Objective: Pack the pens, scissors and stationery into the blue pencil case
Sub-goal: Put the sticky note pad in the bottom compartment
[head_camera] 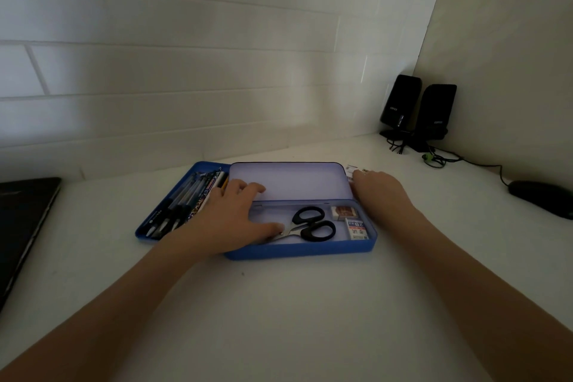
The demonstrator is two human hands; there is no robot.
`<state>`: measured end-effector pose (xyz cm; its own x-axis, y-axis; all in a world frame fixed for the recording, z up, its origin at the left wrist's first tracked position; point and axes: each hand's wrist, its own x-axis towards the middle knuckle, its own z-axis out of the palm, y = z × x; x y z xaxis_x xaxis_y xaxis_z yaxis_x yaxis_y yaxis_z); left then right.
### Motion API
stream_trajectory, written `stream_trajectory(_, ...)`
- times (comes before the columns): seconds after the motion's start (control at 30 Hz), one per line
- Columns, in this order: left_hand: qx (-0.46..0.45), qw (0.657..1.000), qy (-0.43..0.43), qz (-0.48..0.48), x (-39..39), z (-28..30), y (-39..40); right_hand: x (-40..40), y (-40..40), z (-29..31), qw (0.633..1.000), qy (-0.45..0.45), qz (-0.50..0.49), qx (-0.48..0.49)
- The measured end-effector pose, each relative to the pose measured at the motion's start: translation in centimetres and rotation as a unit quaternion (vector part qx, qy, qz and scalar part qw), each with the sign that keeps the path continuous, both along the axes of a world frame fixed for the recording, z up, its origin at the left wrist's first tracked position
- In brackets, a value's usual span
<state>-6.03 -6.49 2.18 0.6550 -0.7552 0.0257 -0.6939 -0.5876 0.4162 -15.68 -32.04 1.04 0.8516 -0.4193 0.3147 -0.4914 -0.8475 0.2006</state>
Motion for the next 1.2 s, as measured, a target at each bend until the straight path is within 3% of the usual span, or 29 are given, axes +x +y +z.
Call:
stream_trajectory(0.17,0.000,1.000,-0.003,0.021,-0.5,-0.1,-0.3,-1.4,-0.8,-0.7,0.989,-0.112,-0.038,0.092)
stream_trajectory(0.37,0.047,0.997,-0.022,0.049,-0.6,-0.2,-0.5,-1.3,-1.8,-1.4,0.954,-0.143,-0.031,0.260)
stream_trajectory(0.77,0.050,0.995,-0.047,0.071,-1.2,-0.4,-1.0,-1.7,-1.2,-1.2,0.948,-0.202,-0.042,0.242)
stream_trajectory(0.97,-0.024,0.998,0.011,0.057,-0.7,-0.3,-0.9,-2.0,-0.8,-0.4,0.916,-0.317,0.000,0.246)
stream_trajectory(1.2,0.028,0.997,0.076,-0.004,0.5,0.2,-0.4,-1.9,-1.0,-0.6,0.907,-0.327,-0.005,0.267)
